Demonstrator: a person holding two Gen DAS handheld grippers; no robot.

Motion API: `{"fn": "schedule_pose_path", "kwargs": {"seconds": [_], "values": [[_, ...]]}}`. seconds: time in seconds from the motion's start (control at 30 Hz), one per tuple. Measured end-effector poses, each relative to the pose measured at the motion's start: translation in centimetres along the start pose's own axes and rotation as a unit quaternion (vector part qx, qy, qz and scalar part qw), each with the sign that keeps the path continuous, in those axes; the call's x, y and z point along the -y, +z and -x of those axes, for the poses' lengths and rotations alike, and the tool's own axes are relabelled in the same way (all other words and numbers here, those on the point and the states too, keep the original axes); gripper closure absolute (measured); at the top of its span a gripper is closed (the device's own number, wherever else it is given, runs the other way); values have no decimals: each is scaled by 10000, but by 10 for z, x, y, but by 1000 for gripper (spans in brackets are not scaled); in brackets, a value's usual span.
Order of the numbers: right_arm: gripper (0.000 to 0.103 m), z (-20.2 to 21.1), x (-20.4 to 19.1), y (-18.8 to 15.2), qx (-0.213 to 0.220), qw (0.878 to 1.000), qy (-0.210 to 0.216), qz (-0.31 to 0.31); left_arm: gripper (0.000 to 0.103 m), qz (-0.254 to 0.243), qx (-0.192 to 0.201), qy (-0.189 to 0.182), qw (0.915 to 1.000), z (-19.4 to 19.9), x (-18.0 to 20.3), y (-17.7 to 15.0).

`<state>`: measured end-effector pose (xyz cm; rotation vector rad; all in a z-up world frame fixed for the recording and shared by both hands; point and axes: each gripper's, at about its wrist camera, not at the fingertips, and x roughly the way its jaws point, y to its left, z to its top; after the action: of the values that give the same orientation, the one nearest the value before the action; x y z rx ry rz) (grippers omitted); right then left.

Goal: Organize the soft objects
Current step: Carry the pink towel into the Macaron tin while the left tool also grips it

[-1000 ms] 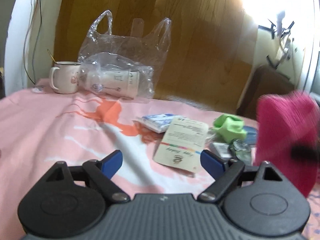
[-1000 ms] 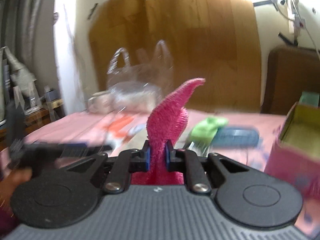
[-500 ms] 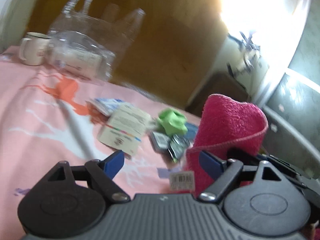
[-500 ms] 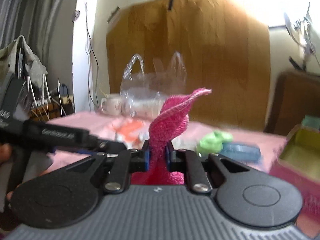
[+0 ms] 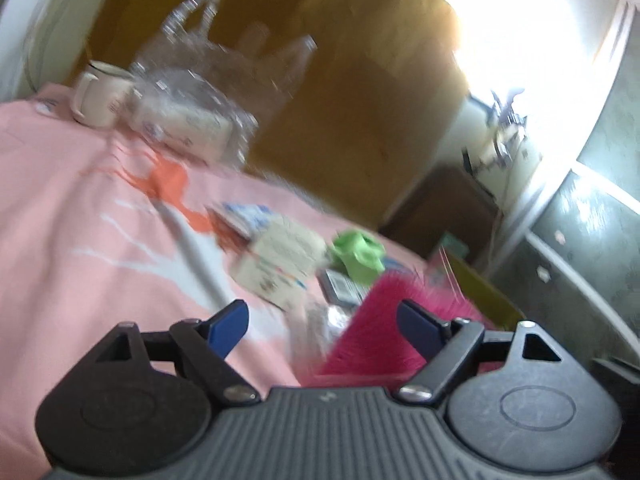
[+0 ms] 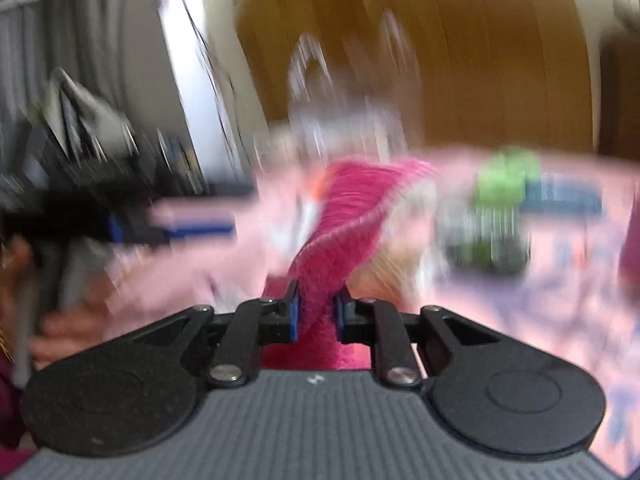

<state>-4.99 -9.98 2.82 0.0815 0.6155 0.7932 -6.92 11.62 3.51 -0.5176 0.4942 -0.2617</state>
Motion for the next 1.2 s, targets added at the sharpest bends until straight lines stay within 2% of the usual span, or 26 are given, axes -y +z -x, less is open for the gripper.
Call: {"fn": "schedule_pose_path", "kwargs": {"seconds": [0.03,0.1,0.13,0.17,0.23,0.27,0.37,0.43,0.47,0.5,0.53,0.57,0.63,0.77,0.9,1.03,1.13,1.2], "values": [[78,-7,6,-6,-274,9994,29,-193,26,-93,-168,-34,9998,-7,5,-4],[76,-6,13,-11,-188,9985,151,-491,34,-325,-504,-5,9982,-20,15,-12],[73,-5,13,-10,-220,9984,182,-491,40,-442,-660,61,9968,-26,19,-16],[69,-3,11,-10,-200,9988,158,-419,42,-555,-835,166,9948,-33,23,-20],[29,5,9,-9,-159,9994,71,-291,42,-736,-1163,414,9896,-44,26,-28],[22,9,9,-10,-104,9997,-5,-243,41,-766,-1242,498,9880,-46,25,-32],[20,18,13,-14,-71,9999,-44,-113,43,-707,-1262,422,9886,-40,21,-35],[19,6,13,-13,-332,9994,102,-38,53,-678,-1291,374,9886,-38,22,-39],[21,3,7,-18,-294,9994,34,173,56,-682,-1286,348,9887,-37,24,-41],[32,1,-1,-20,-286,9987,-37,418,63,-686,-1303,308,9886,-37,27,-44],[57,-2,-10,-22,-239,9973,-116,689,69,-658,-1351,242,9884,-38,30,-45],[60,-2,-15,-24,-219,9960,-124,855,73,-602,-1391,166,9883,-38,34,-46],[66,2,-17,-22,-53,9953,-213,947,74,-694,-1277,178,9892,-36,45,-43],[68,31,-3,-16,693,9928,-502,841,74,-1079,-947,-182,9895,-38,82,-26],[68,62,16,-6,1459,9736,-1434,1011,73,-1599,-752,-643,9822,-68,135,-4],[68,88,63,5,1812,9530,-2287,818,72,-2068,-752,-1061,9697,-121,199,5],[68,105,109,14,1885,9400,-2809,444,70,-2294,-900,-1246,9611,-167,248,3],[68,114,138,17,1855,9333,-3071,164,68,-2318,-1028,-1279,9588,-197,272,-1]]}}
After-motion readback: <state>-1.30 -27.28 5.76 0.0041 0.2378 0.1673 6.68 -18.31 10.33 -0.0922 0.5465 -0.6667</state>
